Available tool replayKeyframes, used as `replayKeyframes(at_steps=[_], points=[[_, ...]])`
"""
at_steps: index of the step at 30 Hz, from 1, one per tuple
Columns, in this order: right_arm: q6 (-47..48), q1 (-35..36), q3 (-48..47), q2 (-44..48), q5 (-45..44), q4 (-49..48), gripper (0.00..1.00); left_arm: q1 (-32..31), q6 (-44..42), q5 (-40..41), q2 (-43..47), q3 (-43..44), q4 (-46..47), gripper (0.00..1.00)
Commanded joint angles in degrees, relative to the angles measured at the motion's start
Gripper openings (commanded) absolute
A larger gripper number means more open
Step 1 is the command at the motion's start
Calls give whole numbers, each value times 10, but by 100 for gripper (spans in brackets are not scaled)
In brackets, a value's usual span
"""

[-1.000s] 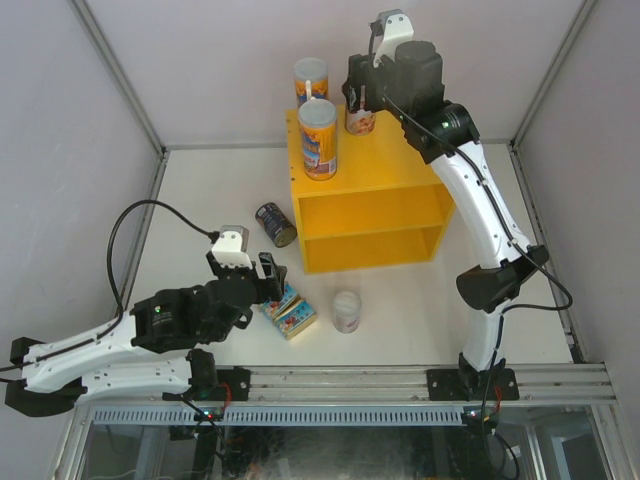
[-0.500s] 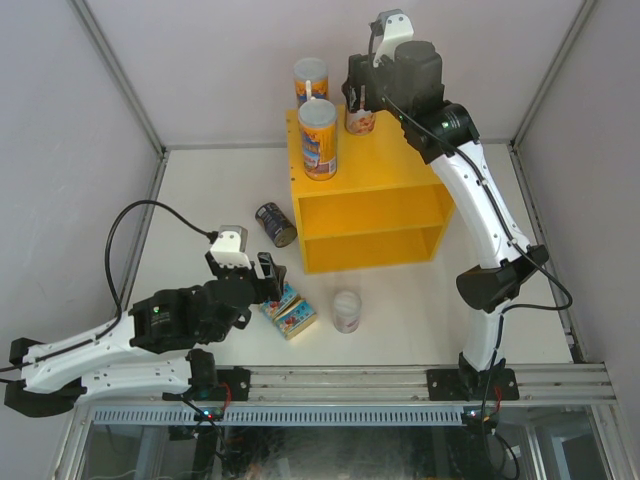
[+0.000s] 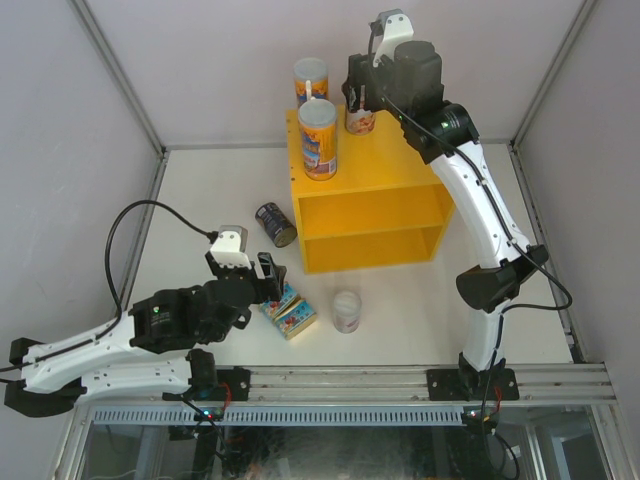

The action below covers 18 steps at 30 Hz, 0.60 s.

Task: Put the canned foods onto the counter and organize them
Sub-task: Place the canned food on the counter.

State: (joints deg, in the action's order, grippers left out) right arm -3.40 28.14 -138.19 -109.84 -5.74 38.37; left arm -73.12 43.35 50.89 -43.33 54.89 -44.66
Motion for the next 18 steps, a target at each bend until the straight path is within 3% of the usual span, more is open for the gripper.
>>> replayKeyframes(at_steps=[1, 5, 18], points=[[-16, -2, -9, -6, -10, 33, 67, -2, -6, 11, 9, 18, 19, 80], [-19, -1, -8, -4, -9, 40, 72, -3, -2, 11, 14, 15, 19, 80], [-23, -1, 8, 16, -10, 41, 76, -2, 9, 4, 16, 7, 20, 80]])
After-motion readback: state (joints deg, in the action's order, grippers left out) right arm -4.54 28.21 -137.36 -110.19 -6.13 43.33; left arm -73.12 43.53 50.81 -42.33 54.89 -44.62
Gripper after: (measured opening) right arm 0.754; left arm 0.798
